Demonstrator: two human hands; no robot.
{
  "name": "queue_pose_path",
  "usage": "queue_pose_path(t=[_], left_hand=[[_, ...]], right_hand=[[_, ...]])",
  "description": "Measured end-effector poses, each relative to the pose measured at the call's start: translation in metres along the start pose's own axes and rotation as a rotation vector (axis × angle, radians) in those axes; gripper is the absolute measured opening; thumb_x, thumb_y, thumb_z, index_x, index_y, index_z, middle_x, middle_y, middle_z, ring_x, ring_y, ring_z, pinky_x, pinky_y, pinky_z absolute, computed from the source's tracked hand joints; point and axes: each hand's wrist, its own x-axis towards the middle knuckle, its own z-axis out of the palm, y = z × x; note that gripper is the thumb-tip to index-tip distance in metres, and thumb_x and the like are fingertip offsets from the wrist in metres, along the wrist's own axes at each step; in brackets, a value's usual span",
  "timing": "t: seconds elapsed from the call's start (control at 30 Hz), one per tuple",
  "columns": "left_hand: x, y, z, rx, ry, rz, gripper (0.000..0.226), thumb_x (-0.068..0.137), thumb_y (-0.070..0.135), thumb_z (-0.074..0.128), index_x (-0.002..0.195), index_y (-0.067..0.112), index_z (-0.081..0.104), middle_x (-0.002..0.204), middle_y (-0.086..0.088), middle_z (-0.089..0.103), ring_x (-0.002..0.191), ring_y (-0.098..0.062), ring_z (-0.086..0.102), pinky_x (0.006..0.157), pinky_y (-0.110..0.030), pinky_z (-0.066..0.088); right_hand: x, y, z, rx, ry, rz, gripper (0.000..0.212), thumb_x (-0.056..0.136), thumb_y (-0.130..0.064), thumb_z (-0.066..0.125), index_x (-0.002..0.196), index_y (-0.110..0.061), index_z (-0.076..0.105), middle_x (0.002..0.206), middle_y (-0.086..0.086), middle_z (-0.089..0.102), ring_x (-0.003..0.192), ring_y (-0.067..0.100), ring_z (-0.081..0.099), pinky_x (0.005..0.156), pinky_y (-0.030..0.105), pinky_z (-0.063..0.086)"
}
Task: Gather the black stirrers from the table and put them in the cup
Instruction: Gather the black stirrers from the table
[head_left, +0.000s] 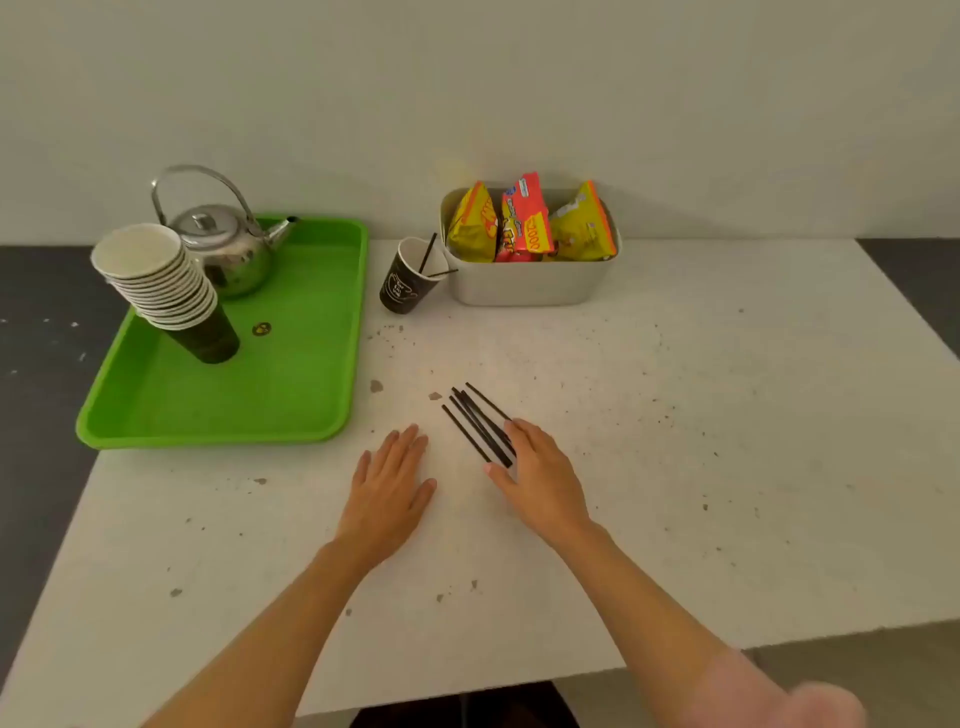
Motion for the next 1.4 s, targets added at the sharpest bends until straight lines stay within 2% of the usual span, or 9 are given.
queue_pose_path(t=[0.1, 0.23, 0.4, 0.57, 0.9, 1.23, 1.4], left_hand=[[0.015, -0.010, 0.004, 0.097, 0.016, 0.063, 0.084, 0.076, 0.067, -0.005, 0.146, 0.021, -0.005, 0.156, 0.006, -0.011, 0.144, -0.015, -0.011, 0.115, -0.040, -0.007], [0.027, -0.015, 0.007, 0.083, 0.009, 0.059, 0.088, 0.070, 0.074, -0.012, 0.140, 0.023, -0.023, 0.149, 0.010, -0.028, 0.137, -0.010, -0.027, 0.112, -0.038, -0.017], [0.028, -0.018, 0.008, 0.102, -0.018, 0.069, 0.086, 0.068, 0.070, -0.021, 0.140, 0.024, -0.025, 0.149, 0.009, -0.030, 0.137, -0.011, -0.030, 0.111, -0.037, -0.020], [0.029, -0.018, 0.009, 0.112, -0.024, 0.066, 0.088, 0.066, 0.070, -0.024, 0.141, 0.023, -0.025, 0.149, 0.008, -0.031, 0.137, -0.012, -0.031, 0.111, -0.038, -0.021], [0.031, -0.019, 0.008, 0.097, -0.048, 0.068, 0.084, 0.067, 0.068, -0.022, 0.137, 0.022, -0.030, 0.147, 0.009, -0.034, 0.134, -0.009, -0.035, 0.109, -0.039, -0.022], [0.031, -0.017, 0.008, 0.121, -0.049, 0.065, 0.086, 0.064, 0.068, -0.029, 0.136, 0.021, -0.031, 0.146, 0.009, -0.035, 0.135, -0.010, -0.032, 0.110, -0.041, -0.020], [0.031, -0.018, 0.008, 0.122, -0.055, 0.071, 0.084, 0.067, 0.068, -0.024, 0.137, 0.021, -0.030, 0.146, 0.008, -0.034, 0.135, -0.011, -0.032, 0.110, -0.041, -0.020]], right_hand=[[0.017, 0.001, 0.012, -0.029, 0.078, 0.032, 0.065, 0.093, -0.042, 0.045, 0.144, -0.010, 0.021, 0.156, 0.006, 0.019, 0.145, 0.021, 0.016, 0.119, 0.036, 0.019], [0.039, -0.006, 0.027, -0.129, 0.157, 0.128, 0.070, 0.088, -0.051, 0.047, 0.141, -0.010, 0.026, 0.148, 0.009, 0.030, 0.135, 0.026, 0.028, 0.109, 0.040, 0.030], [0.056, -0.013, 0.026, -0.066, 0.245, 0.083, 0.045, 0.087, -0.039, 0.058, 0.121, -0.012, 0.051, 0.120, 0.007, 0.052, 0.112, 0.025, 0.045, 0.093, 0.036, 0.041], [0.052, -0.012, 0.024, 0.081, 0.255, 0.058, 0.033, 0.085, -0.025, 0.063, 0.116, -0.012, 0.060, 0.108, 0.006, 0.058, 0.103, 0.024, 0.050, 0.090, 0.037, 0.046], [0.063, -0.020, 0.027, 0.087, 0.256, 0.066, 0.019, 0.087, -0.015, 0.060, 0.103, -0.007, 0.063, 0.105, 0.009, 0.061, 0.103, 0.024, 0.051, 0.089, 0.040, 0.048], [0.074, -0.021, 0.017, 0.016, 0.142, 0.069, 0.022, 0.086, -0.020, 0.061, 0.103, -0.005, 0.060, 0.110, 0.012, 0.061, 0.107, 0.026, 0.049, 0.092, 0.040, 0.045], [0.079, -0.024, 0.016, -0.132, 0.079, 0.026, 0.027, 0.093, -0.020, 0.050, 0.112, -0.002, 0.054, 0.116, 0.016, 0.057, 0.111, 0.028, 0.047, 0.091, 0.037, 0.044]])
